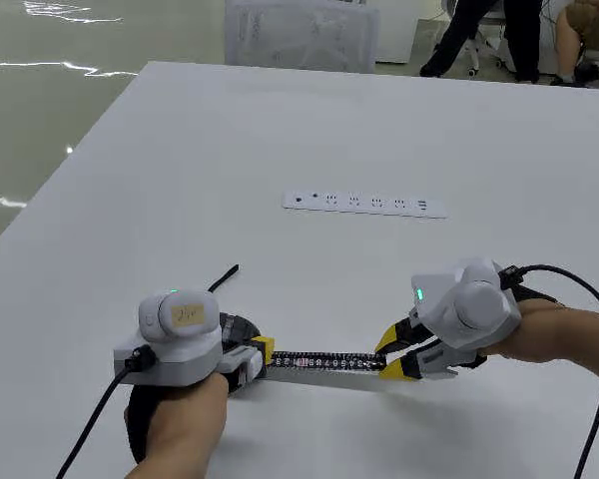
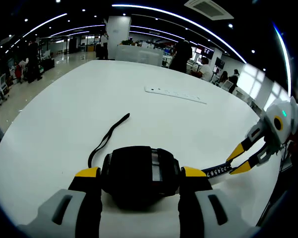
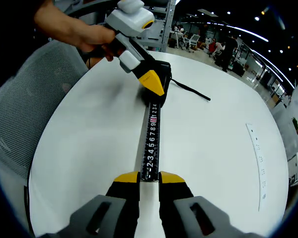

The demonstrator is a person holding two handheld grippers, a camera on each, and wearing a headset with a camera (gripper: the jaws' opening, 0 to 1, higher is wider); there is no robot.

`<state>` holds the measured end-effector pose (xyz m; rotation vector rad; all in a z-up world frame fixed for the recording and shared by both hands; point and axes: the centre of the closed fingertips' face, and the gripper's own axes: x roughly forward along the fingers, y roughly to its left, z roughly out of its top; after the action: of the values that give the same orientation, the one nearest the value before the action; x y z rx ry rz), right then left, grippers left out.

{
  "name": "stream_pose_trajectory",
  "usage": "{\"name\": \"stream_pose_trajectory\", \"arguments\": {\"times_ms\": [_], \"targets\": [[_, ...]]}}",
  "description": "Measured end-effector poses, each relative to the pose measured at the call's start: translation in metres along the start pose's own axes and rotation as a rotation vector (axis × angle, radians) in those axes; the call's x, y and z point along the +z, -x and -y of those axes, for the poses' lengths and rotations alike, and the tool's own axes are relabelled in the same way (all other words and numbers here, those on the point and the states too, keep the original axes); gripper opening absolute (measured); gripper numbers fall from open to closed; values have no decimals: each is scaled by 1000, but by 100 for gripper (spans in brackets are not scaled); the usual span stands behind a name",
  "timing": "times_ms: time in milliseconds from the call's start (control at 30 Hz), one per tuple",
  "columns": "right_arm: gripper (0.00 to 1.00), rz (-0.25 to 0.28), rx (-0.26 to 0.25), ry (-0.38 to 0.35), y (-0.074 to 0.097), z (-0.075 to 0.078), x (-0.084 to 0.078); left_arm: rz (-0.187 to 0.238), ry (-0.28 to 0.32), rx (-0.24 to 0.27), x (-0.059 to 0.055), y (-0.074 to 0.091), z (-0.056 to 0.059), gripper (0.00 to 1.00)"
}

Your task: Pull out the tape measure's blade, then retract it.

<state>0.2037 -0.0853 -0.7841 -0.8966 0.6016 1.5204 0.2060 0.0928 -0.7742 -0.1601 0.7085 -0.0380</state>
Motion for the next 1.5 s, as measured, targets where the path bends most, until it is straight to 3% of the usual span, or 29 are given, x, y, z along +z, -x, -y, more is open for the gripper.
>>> {"name": "stream_pose_trajectory", "arguments": {"times_ms": [867,1200,1500], "targets": [[13,8,3,4,-8,1,10,-1,8,-6,2,-4,-4,58],[13,10,4,8,-10,1,14,2,12,-4,0,1,0,58],[13,9,4,9,-12,0,17,0,7,-10,2,-5,-1,58]]}}
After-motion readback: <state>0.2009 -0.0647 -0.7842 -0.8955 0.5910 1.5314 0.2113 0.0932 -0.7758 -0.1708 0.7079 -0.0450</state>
